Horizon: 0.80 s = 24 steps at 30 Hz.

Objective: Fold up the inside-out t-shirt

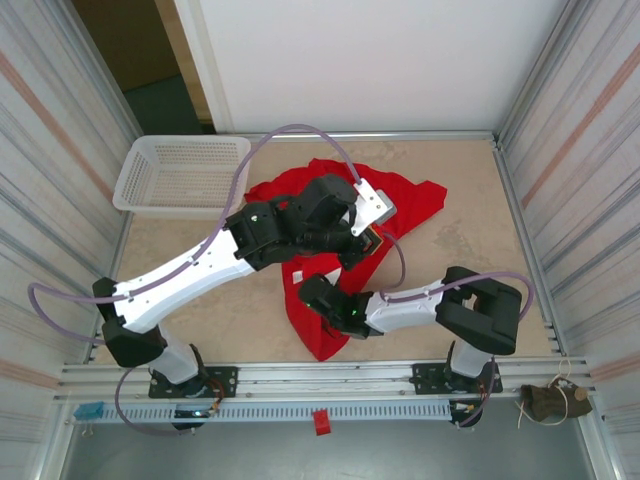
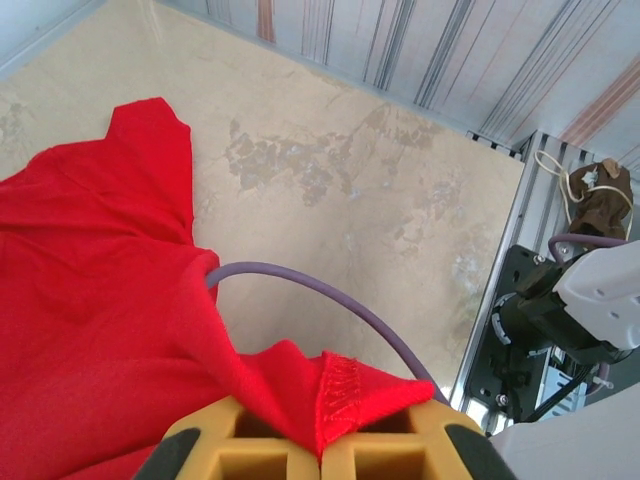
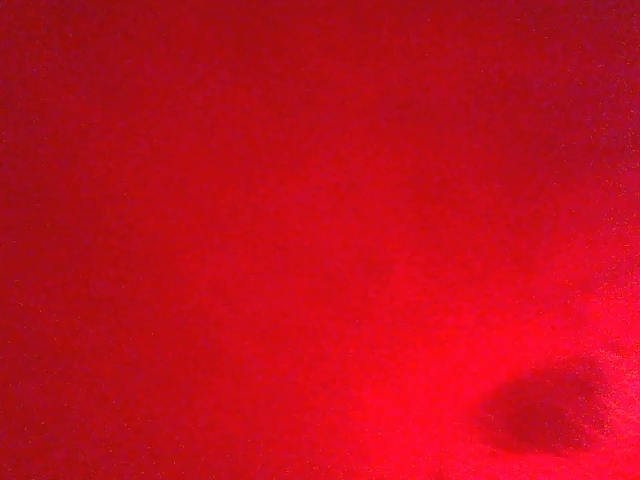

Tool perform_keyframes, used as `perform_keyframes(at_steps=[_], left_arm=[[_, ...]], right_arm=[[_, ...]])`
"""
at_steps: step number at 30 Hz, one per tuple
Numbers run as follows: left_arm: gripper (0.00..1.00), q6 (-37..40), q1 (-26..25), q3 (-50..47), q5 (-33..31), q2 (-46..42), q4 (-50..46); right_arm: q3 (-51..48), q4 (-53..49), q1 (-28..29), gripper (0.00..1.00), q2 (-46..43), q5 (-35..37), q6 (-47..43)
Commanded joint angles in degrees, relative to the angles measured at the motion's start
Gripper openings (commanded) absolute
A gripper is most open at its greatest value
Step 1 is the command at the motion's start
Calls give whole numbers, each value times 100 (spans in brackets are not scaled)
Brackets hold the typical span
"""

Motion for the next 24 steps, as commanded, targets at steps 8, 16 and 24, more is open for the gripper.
perform_keyframes(at_steps=[8,16,24], left_arm=[[0,-262,-220,334,381,-407,212],[0,-191,-485,785,202,-358,-83],[0,31,-474,820,-208,-328,-172]], right_arm=[[187,-450,-831,0,58,825,-1],[-353,-266,-1689,0,-398,655,135],[-1184,451,-2102,0,-1034,130,-121]])
